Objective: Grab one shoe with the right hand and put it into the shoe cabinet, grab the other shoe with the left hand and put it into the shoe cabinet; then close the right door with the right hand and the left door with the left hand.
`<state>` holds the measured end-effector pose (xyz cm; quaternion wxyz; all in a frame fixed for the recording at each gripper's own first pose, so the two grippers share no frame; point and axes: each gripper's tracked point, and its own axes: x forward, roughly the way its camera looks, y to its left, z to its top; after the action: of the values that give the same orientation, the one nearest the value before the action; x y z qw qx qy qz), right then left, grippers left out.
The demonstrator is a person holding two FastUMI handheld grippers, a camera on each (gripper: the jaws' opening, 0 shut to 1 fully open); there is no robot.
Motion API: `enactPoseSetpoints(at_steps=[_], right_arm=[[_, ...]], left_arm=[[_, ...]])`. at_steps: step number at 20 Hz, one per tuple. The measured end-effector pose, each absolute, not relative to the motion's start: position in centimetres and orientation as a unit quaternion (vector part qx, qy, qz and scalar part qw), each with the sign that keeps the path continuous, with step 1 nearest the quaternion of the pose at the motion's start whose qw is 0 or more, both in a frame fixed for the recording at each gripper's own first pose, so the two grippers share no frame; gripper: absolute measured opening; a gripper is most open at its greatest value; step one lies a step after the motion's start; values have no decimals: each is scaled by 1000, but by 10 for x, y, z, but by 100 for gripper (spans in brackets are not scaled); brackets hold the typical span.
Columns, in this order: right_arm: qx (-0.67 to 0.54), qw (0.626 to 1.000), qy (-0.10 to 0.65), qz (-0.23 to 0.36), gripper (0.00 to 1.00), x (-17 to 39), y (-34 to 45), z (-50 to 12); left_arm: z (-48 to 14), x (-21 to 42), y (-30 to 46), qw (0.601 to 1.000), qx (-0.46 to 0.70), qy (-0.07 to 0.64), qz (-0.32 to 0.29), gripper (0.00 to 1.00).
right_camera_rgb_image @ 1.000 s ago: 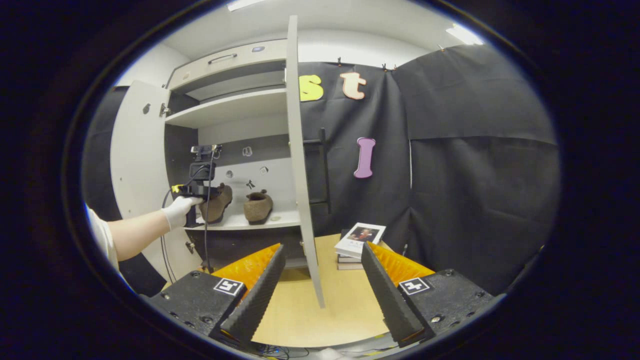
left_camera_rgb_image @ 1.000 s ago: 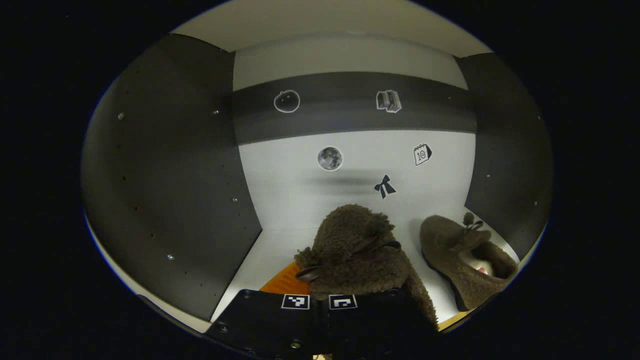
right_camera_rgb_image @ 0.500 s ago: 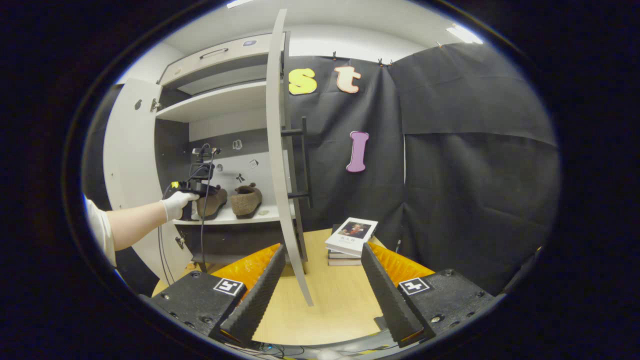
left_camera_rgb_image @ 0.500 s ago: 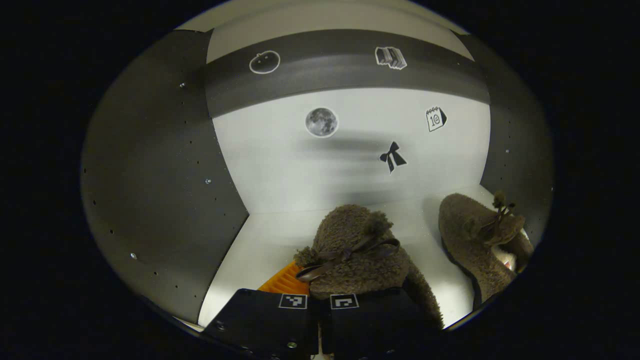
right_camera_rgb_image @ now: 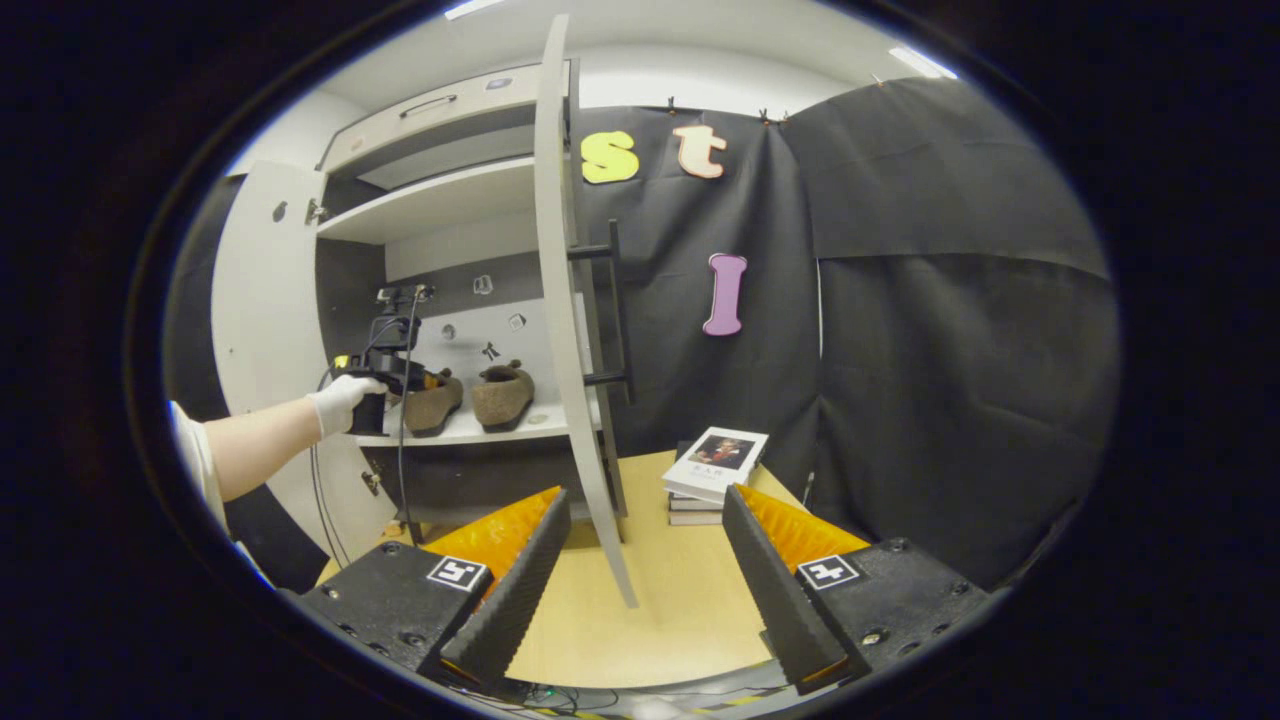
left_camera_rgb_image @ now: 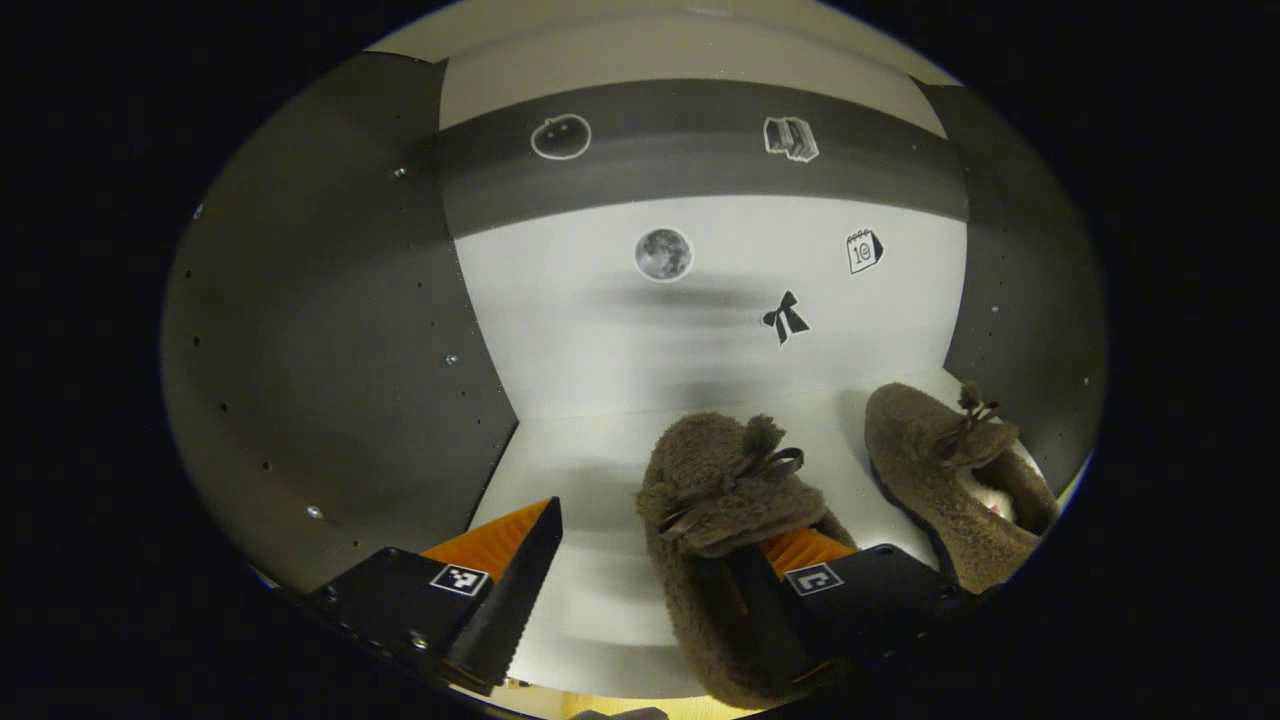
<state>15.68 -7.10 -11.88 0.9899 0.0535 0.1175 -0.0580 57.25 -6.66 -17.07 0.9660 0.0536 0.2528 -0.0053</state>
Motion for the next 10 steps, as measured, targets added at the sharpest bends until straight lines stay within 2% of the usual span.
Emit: enactPoseSetpoints(at_steps=[2,10], right_arm=[[54,991,111,-60,97,153,-71,-116],[42,994,87,-52,98,132,-57,-99]], left_arm=[[-158,555,-66,968,65,242,-13,96],[-76,470,-80,987,74,141,-36,96]])
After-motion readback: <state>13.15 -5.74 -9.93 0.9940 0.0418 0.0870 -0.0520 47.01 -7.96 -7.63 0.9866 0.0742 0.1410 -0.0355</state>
